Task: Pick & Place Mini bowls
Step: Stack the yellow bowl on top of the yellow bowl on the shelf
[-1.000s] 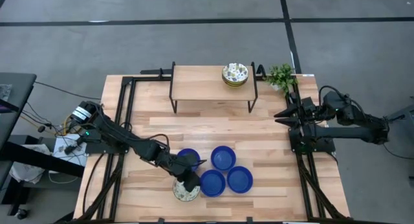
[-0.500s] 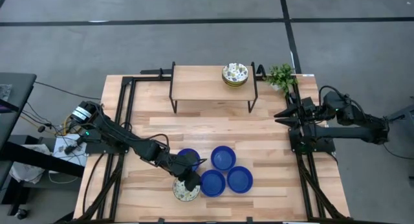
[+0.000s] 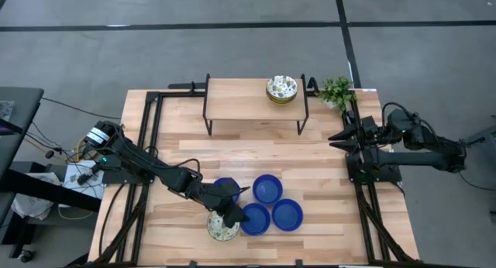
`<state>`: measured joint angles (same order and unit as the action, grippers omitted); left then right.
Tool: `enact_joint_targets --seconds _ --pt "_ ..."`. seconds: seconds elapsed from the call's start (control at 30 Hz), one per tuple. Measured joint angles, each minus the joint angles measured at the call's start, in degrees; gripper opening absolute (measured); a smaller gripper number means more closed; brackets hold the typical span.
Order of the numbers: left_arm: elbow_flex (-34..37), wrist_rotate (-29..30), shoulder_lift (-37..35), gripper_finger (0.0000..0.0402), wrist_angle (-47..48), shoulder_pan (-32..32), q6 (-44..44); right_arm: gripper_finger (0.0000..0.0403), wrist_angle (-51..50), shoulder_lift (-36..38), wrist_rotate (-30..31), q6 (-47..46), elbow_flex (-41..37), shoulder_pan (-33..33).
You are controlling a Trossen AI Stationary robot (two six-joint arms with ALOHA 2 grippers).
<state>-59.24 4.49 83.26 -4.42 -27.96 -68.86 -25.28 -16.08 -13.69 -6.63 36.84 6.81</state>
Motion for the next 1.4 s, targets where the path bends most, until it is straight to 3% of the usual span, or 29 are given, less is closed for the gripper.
enact_joint_targets --seconds 0.23,0.73,1.0,1.13,1.4 --pt "0.0 3.0 0.0 0.0238 -2.0 0.0 0.3 0.007 -0.2 0.0 0.0 0.0 0.0 0.0" --pt "-1.6 2.7 0.0 0.0239 -0.9 -2.2 2.6 0.007 -0.4 0.0 0.0 -0.4 0.0 0.0" --pt "-6.8 2.3 0.6 0.0239 10.8 -4.0 1.1 0.007 -0.4 0.0 0.1 0.8 0.0 0.0" --pt "-8.3 -2.2 0.6 0.0239 22.6 -3.9 -5.6 0.007 -0.4 0.0 0.2 1.1 0.0 0.0" --pt "-8.5 -4.7 0.6 0.0239 24.8 -4.9 -10.7 0.007 -0.4 0.0 0.3 1.1 0.0 0.0"
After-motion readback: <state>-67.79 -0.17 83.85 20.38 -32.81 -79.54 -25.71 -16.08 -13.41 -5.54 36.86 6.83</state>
